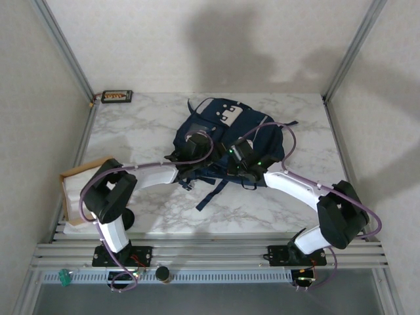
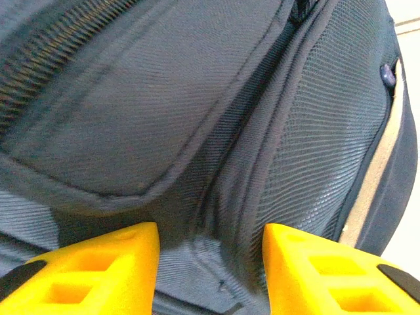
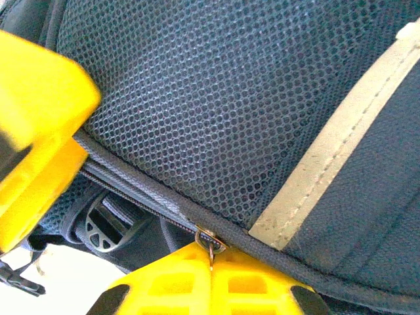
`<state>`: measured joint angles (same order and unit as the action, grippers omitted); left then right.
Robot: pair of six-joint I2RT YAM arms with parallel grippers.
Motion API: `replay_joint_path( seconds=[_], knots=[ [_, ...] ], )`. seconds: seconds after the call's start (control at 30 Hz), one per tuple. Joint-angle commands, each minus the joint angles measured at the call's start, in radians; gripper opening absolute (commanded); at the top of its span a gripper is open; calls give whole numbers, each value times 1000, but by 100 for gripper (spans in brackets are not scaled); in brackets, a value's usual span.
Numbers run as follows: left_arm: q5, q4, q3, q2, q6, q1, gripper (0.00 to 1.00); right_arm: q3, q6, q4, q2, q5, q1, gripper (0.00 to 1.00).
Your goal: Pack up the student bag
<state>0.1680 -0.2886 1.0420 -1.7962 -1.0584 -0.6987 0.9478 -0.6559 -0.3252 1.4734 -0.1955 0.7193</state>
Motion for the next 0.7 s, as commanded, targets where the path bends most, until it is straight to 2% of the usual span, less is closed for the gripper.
replay_joint_path(
  seconds=[0.0,0.1,0.23,0.4,0.67],
  knots=[
    [-26,-55,67,-37,-62,-27,43,-12,39,28,-30,19,-12,0],
    [-26,-93,72,-61,-107,-31,36,-14,43,23,-33,17,-16,0],
    [-102,-64,79,-62,-114,-32,24,-14,34,-4,-42,-12,-20,0],
    [-182,13,89,-36,-65,-8,2,-35,30,-47,-82,-48,-63,0],
    [-257,124,42,53,13,45,0,-63,62,-160,-183,-63,-112,0]
  ],
)
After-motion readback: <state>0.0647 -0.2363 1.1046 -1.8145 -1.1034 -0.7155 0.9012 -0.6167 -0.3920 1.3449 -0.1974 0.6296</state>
